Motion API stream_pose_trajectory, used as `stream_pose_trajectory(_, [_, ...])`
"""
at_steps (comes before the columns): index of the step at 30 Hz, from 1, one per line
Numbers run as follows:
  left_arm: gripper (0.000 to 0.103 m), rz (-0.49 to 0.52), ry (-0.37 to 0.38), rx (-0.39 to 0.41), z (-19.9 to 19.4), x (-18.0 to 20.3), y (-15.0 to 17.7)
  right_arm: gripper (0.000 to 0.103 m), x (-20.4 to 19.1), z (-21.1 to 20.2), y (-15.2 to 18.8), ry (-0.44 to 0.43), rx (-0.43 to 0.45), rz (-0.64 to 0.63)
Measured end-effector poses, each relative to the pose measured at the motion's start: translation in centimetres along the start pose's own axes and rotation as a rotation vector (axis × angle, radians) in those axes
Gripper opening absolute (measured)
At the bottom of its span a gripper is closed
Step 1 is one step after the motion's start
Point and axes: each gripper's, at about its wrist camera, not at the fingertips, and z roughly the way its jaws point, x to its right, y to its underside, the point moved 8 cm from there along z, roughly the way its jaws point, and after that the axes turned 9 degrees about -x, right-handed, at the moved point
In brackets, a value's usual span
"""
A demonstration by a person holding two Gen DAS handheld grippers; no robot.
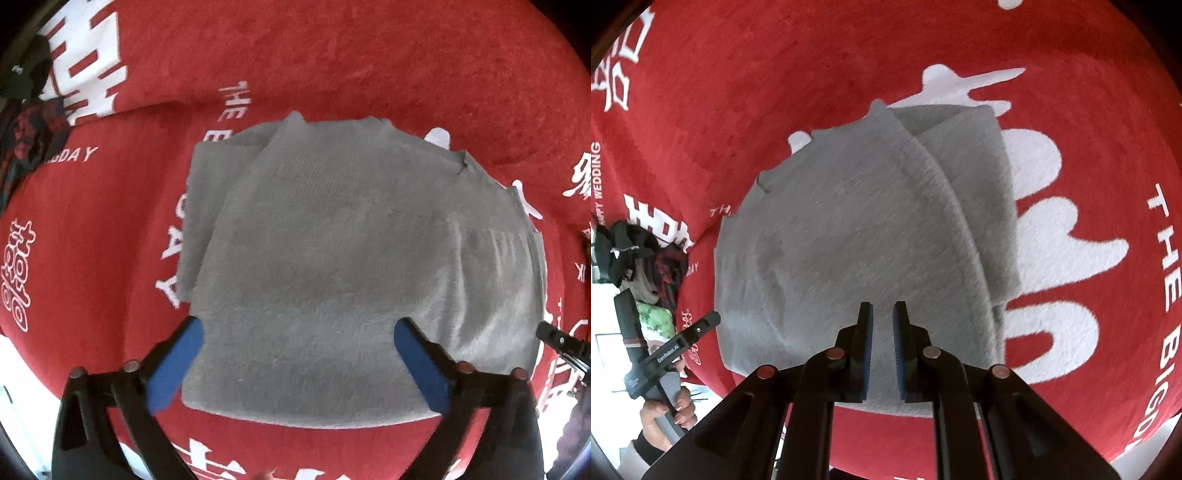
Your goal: Fold small clothes
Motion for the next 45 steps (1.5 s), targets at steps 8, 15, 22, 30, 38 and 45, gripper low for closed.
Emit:
stream_pose_trajectory(8, [0.103, 0.063, -0.021, -0.019, 0.6, -2.2, 0.6, 0.044, -3.2, 2.0, 3.8, 0.008, 0.013, 0.051])
stream_pose_trajectory(15, [0.103, 0.093, -0.041, -0.045, 0.4, -5.3, 0.8, 0.045, -6.5, 4.8, 7.6, -0.007, -0.018, 0.108])
stream_pose_trajectory(22, [0.103, 0.094, -0.01, -0.085, 1.2, -8.0, 0.8, 0.045, -10.1, 7.3, 9.8, -0.033, -0.059, 0.106])
stream_pose_trajectory(30, [0.103, 0.075, 0.012, -0.117, 2.4, -10.5, 1.0, 0.058, -13.2, 10.2, 11.5, -0.195, -0.095, 0.174])
stream_pose_trajectory(38, [0.103, 0.094, 0.009, -0.115, 3.2, -12.5, 0.4, 0.058, -14.4, 12.9, 12.6, -0.35, -0.114, 0.333])
stream_pose_trajectory(45, [0.103, 0.064, 0.16, -0.1, 3.7, -14.5, -0.7, 0.058, -15.7, 14.9, 12.6, -0.441, -0.114, 0.363])
